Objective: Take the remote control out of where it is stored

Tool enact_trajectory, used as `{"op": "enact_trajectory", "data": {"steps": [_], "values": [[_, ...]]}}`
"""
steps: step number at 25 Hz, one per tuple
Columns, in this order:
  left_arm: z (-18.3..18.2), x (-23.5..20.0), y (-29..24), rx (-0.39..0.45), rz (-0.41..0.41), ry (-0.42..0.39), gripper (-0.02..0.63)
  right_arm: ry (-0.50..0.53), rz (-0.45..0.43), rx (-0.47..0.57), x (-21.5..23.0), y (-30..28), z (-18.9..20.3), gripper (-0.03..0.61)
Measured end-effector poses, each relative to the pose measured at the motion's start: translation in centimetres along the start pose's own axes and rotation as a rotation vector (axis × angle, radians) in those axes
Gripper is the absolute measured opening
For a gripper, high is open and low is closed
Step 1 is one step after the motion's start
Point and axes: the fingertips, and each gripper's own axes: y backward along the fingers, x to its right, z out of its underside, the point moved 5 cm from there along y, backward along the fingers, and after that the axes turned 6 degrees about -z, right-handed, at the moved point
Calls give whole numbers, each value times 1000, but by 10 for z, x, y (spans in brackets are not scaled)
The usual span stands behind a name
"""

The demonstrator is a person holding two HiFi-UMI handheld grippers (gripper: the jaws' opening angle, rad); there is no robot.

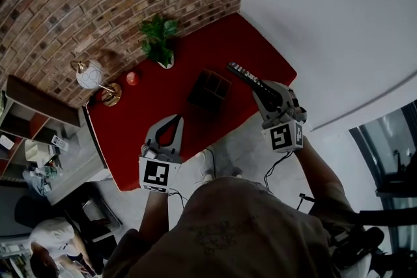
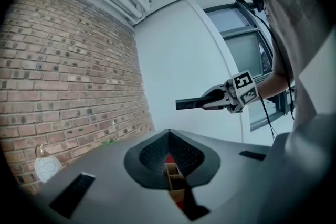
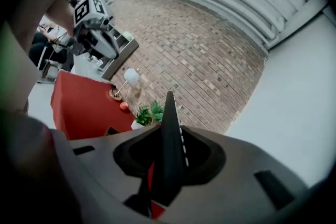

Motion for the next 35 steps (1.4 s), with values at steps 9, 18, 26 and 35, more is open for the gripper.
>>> {"op": "enact_trajectory", "data": {"steps": [9, 18, 26, 35], "values": [[-11, -6, 0, 57, -10, 16, -2, -31, 28, 76, 21, 53, -37, 110], [-24, -12, 0, 76, -11, 55, -2, -342, 110, 262, 23, 78, -47, 110], [-21, -14, -4, 55, -33, 107, -2, -440, 72, 323, 8, 81, -41, 110], [-17, -13, -5, 42, -30, 122, -2, -499, 73, 307, 2, 81, -29, 110]]}}
